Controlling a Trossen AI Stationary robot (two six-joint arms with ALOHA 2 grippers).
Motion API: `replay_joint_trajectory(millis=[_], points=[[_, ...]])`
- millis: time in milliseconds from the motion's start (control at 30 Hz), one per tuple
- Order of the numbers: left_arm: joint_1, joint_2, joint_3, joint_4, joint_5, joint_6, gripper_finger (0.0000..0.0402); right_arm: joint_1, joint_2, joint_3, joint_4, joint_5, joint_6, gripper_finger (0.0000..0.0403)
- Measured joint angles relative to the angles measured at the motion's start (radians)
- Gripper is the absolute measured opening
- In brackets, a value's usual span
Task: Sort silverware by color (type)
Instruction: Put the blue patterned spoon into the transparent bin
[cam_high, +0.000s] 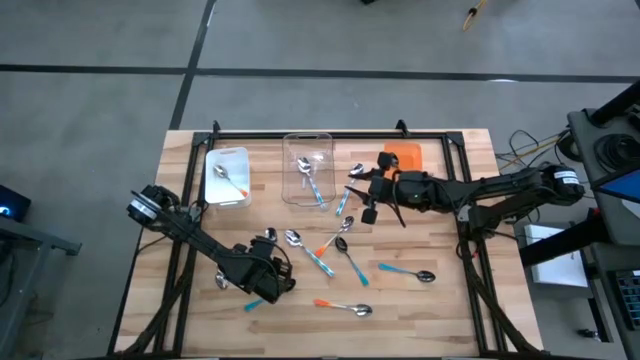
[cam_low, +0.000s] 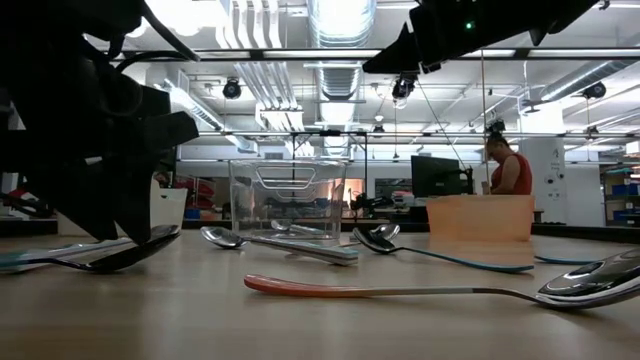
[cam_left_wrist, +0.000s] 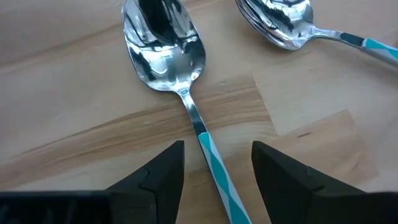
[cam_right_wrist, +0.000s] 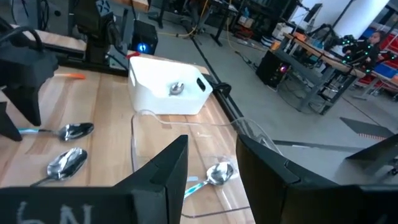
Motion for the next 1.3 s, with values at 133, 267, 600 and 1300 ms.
replay_joint_trajectory(millis=[133,267,600,1300], points=[[0.0,0.004,-0.001,0.0,-0.002,-0.001,0.0168,-0.007,0.006,0.0,0.005,0.0,-0.002,0.0128],[0.0,0.031,-0.001,0.001,-0.009,-0.026,0.0168,-0.015,0.006,0.0,0.007,0.0,0.0,0.0128],[-0.002,0.045,0.001,0.004,-0.016,-0.035,0.0168,-0.016,0.006,0.0,0.005,0.0,-0.001,0.0128],[0.0,0.039,-0.001,-0.009,0.027,-0.096,0.0028,-0.016,0.006,0.0,0.004,0.0,-0.001,0.0128]])
